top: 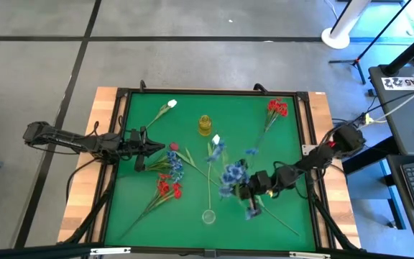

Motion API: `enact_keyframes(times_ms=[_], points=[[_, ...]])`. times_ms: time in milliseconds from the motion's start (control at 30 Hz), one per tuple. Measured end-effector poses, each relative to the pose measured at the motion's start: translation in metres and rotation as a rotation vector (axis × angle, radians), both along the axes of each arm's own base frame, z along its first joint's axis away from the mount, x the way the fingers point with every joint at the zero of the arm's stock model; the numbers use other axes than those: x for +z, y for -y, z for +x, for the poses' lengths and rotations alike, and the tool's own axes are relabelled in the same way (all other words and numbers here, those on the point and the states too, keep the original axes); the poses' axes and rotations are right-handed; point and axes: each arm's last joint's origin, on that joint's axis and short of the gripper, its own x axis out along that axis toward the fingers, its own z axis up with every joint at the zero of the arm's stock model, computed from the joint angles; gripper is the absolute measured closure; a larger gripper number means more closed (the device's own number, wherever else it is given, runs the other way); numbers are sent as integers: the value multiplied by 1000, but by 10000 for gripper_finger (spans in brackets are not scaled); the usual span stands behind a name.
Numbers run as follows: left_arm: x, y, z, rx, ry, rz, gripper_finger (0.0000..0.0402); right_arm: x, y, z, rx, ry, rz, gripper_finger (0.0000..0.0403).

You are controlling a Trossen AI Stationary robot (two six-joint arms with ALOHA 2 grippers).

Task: Sort flowers into vase by color
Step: Put the right blue flowers into the transparent vase

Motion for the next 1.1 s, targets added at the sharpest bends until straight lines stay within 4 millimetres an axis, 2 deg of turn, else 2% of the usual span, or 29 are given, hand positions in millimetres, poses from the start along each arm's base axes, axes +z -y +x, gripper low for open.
enact_keyframes(times_ms=[167,300,667,967,1100], points=[[0,0,0,0,0,0,401,7,-11,15,72,43,-11,397],[0,0,0,0,1,0,401,9,-16,22,95,8,-12,397],[0,0,0,0,0,0,401,6,-17,25,96,-43,-11,397],[0,0,0,0,1,0,401,-15,-24,39,79,-60,-11,397],[0,0,0,0,0,0,401,-17,-30,47,106,-52,-20,396]])
